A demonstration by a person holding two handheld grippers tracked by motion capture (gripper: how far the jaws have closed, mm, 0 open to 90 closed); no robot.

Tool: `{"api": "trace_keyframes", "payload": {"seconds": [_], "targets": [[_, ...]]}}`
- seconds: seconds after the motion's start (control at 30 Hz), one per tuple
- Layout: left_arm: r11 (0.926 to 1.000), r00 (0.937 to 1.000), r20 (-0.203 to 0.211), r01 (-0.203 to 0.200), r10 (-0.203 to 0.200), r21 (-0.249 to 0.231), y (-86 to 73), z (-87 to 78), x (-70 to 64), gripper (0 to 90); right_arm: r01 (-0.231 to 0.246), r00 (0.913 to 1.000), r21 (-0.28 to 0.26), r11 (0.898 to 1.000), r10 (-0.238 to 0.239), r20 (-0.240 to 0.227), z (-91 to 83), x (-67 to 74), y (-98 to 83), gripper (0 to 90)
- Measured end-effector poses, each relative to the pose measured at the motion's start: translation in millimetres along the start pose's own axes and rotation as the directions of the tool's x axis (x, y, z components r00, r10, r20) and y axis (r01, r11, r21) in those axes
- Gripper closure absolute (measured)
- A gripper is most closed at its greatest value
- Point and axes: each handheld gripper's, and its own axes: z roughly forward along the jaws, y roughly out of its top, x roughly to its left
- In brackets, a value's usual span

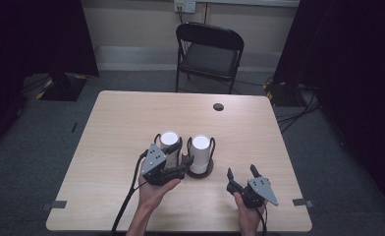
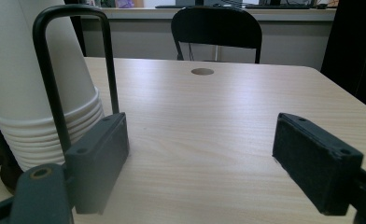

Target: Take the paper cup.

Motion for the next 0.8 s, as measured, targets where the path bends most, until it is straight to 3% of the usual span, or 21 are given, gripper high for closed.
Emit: {"api": "trace_keyframes", "payload": {"seconds": [0.23,0.6,0.8], "targets": [[0.9991,0.9991,-0.003,-0.042,0.042,0.001,5.1,7.7,1.4,34.4,0.001,1.0,-0.002,1.0,-0.001,0.0,-0.2,-0.1,-0.1,17.7],[0.9991,0.999,0.022,-0.04,0.04,0.011,15.2,28.7,0.3,36.6,0.003,1.0,0.0,1.0,-0.003,-0.003,0.1,0.1,0.0,17.8],[0.9988,0.9991,0.014,-0.041,0.04,0.027,16.0,42.1,1.5,33.9,0.0,1.0,-0.001,1.0,0.0,-0.008,-0.3,-0.3,0.0,17.1]]}}
